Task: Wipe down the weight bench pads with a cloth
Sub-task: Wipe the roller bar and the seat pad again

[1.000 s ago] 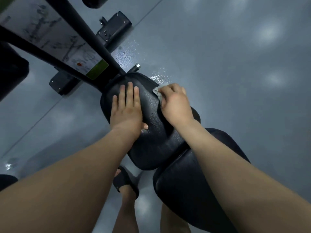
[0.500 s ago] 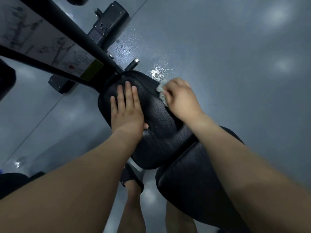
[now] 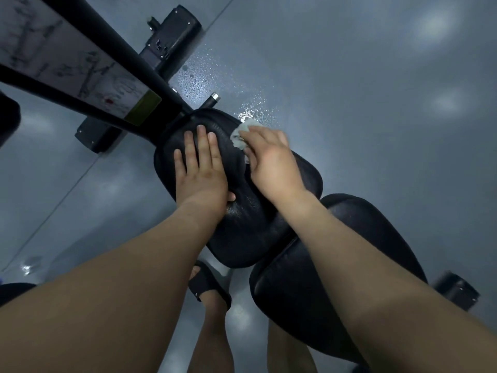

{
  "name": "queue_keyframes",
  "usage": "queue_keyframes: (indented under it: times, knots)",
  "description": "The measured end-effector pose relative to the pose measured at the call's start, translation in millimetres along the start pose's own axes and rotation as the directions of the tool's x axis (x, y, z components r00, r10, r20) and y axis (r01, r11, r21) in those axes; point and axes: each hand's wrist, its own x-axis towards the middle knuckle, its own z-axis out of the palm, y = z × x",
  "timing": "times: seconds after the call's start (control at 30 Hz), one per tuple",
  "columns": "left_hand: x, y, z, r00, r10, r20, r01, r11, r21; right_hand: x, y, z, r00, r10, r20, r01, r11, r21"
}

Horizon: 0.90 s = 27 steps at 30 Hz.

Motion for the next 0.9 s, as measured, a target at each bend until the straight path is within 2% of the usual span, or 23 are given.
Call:
queue_keyframes:
  times: [0.2, 0.33, 0.47, 0.53, 0.6, 0.73, 0.8, 0.9]
  knots:
    - [-1, 2, -5, 1.000, -0.010, 0.020, 0.009, 1.000, 0.029, -39, 45, -19, 0.993, 0.101, -0.061, -0.109, 0.984, -0.144]
    - [-2, 1, -5, 1.000, -0.011, 0.000, 0.011, 1.000, 0.017, -71, 71, -29, 0.960, 0.276, -0.049, -0.276, 0.961, -0.005]
    - [-3, 2, -2, 0.999, -0.015, -0.033, 0.015, 1.000, 0.010, -99, 72, -30, 0.925, 0.368, -0.095, -0.369, 0.929, 0.015]
    - [-4, 2, -1, 0.999, -0.017, -0.043, 0.017, 1.000, 0.015, -93, 63, -25, 0.919, 0.368, -0.139, -0.370, 0.929, 0.012]
    - [-3, 2, -1, 0.999, -0.014, -0.042, 0.015, 1.000, 0.011, -69, 51, -18, 0.940, 0.308, -0.149, -0.310, 0.951, 0.009]
    - [-4, 1, -1, 0.998, -0.018, -0.053, 0.019, 1.000, 0.020, -25, 37, -6, 0.991, 0.132, -0.008, -0.132, 0.991, -0.024]
    - [-4, 1, -2, 0.999, -0.019, -0.046, 0.020, 1.000, 0.013, -26, 43, -6, 0.989, 0.146, -0.028, -0.147, 0.989, -0.037]
    - [-4, 1, -3, 0.999, -0.012, -0.044, 0.013, 1.000, 0.016, -53, 60, -11, 0.961, 0.247, -0.125, -0.254, 0.966, -0.045]
